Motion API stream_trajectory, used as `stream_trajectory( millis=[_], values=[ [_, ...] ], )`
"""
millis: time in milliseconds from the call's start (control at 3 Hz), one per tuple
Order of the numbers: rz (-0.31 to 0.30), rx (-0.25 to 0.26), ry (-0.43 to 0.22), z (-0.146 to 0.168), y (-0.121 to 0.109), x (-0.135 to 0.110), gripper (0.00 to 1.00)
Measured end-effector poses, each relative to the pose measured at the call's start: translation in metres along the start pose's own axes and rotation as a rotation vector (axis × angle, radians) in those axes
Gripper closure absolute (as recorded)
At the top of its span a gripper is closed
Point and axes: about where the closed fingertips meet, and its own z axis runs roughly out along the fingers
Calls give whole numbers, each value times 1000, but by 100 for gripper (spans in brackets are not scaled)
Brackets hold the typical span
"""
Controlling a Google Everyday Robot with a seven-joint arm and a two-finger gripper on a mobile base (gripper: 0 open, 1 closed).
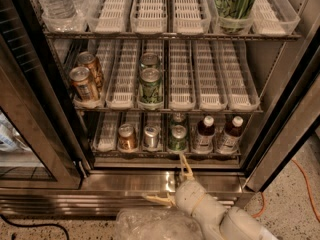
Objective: Pick redbull can from bottom shelf of fridge
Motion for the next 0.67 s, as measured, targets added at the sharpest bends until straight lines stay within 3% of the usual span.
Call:
stream_trajectory(
  millis=[333,667],
  values=[
    [12,-24,-16,15,5,2,0],
    [46,-8,-36,28,4,2,0]
  ],
)
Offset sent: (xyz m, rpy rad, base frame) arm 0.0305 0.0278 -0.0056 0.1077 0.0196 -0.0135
